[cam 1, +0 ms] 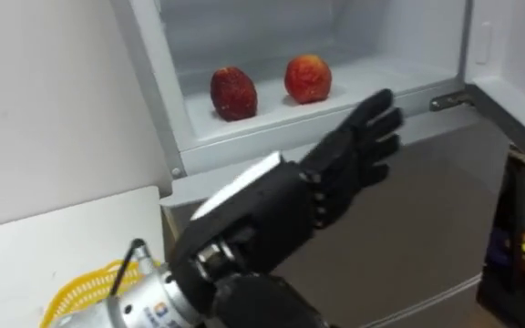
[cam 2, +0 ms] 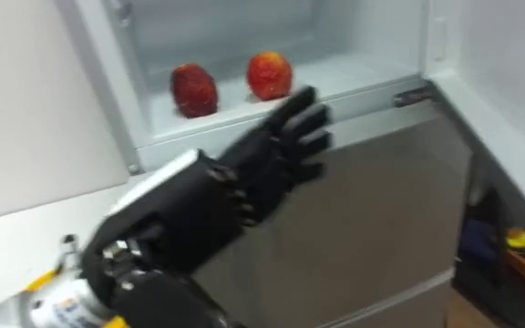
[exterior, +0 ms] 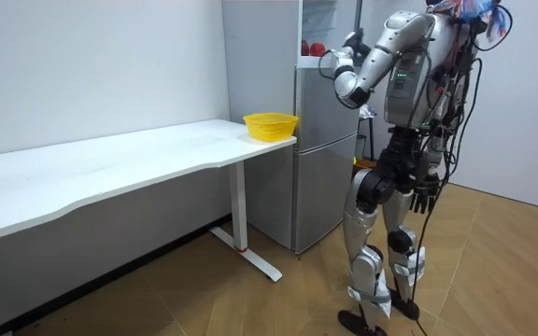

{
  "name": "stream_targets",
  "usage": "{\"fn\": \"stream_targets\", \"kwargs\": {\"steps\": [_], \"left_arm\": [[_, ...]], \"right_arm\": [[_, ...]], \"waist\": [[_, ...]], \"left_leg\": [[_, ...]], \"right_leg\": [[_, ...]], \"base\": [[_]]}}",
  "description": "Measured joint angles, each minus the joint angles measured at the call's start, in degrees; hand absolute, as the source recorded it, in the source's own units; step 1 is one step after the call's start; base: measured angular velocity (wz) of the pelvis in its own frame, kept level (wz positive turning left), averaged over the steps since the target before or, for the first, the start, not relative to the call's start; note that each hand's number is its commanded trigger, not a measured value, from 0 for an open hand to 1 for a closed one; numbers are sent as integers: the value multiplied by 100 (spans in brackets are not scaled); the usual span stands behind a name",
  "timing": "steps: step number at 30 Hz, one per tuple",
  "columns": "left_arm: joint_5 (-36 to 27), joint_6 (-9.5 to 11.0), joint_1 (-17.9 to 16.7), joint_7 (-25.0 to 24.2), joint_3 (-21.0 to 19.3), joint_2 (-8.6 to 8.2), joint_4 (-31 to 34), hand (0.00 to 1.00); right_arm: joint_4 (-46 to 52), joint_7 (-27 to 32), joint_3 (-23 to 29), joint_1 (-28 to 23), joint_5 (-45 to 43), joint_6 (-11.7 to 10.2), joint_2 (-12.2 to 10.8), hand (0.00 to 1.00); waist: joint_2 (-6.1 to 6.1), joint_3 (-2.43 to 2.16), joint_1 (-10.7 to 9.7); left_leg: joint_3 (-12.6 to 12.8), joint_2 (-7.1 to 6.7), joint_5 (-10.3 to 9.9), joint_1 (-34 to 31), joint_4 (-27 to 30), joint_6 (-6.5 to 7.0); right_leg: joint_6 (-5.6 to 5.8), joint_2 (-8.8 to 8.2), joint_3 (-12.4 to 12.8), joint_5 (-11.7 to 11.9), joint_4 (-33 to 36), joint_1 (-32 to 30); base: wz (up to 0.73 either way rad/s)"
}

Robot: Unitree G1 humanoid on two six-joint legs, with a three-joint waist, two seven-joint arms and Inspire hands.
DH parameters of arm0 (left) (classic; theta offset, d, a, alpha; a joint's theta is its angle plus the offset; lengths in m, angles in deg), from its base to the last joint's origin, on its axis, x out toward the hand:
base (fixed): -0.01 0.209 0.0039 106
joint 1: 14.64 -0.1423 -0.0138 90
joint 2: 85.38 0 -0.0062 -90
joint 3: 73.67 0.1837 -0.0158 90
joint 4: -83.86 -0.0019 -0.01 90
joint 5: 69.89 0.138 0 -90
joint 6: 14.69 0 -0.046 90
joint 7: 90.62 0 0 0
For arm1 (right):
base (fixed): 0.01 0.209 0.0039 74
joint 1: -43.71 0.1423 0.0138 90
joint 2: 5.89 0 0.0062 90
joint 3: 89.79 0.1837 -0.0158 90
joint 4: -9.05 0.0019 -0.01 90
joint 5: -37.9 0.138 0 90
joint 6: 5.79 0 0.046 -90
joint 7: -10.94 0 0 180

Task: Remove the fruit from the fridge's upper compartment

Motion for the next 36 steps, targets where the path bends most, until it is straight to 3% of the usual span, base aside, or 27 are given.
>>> {"fn": "stream_targets", "kwargs": {"steps": [5, 7, 9, 13, 15, 19, 22, 25, 28, 32, 36], "left_arm": [[28, 164, -390, 473, -937, -47, 419, 0], [67, 269, -514, 663, -1186, -49, 477, 0], [190, 425, -884, 964, -1587, -61, 486, 0], [615, 502, -1576, 1474, -2097, -97, 476, 0], [868, 507, -1961, 1882, -2446, -295, 463, 0], [868, 562, -2290, 2541, -2950, -328, 261, 0], [952, 724, -2414, 3052, -3205, -515, -62, 0], [1090, 804, -2708, 3580, -3198, -730, -633, 0], [1091, 812, -2907, 4060, -3097, -841, -1727, 0], [1304, 749, -3043, 4425, -2633, -940, -3953, 0], [1299, 716, -3030, 4372, -2022, -950, -6041, 0]], "right_arm": [[94, 45, 102, -166, -24, -71, -38, 0], [84, 107, 108, -213, -36, -73, -48, 0], [195, 236, 242, -272, -118, -112, -76, 0], [194, 406, 332, -326, -224, -215, -113, 0], [193, 495, 338, -466, -219, -229, -124, 0], [250, 504, 364, -629, -156, -223, -153, 0], [395, 458, 450, -785, -161, -208, -152, 0], [448, 416, 451, -794, -154, -194, -146, 0], [468, 414, 450, -778, -153, -164, -154, 0], [473, 390, 450, -706, -149, -145, -163, 0], [447, 292, 444, -600, -163, -160, -204, 0]], "waist": [[-198, -63, 403], [-225, -54, 535], [-199, -76, 682], [-167, -40, 760], [-95, -63, 840], [-51, -54, 896], [-56, -47, 985], [-81, -43, 994], [-135, -40, 980], [-222, -28, 988], [-323, -17, 970]], "left_leg": [[-176, -13, 13, 70, 5, -18], [-206, -19, 12, 114, 23, -18], [-254, -22, 12, 121, 29, -19], [-454, -64, 15, 103, 23, -20], [-487, -69, 16, 98, 26, -22], [-554, -89, 17, 87, 43, -24], [-575, -105, 37, 110, 17, -27], [-612, -119, 42, 108, 15, -27], [-621, -126, 42, 110, 14, -28], [-628, -131, 40, 99, -3, -28], [-651, -125, 37, 95, -30, -32]], "right_leg": [[-9, -11, -308, -10, -38, 165], [-9, -14, -358, -9, -69, 255], [-10, -20, -420, -9, -70, 283], [-9, -33, -571, -9, -64, 332], [-9, -32, -598, -10, -68, 356], [-15, -39, -687, -38, -82, 430], [-18, -56, -715, -50, -73, 420], [-16, -67, -726, -65, -69, 402], [-14, -68, -733, -72, -82, 418], [-4, -77, -755, -81, -88, 399], [-4, -66, -767, -80, -87, 424]], "base": [[18], [14], [8], [18], [9], [13], [2], [0], [0], [1], [1]]}}
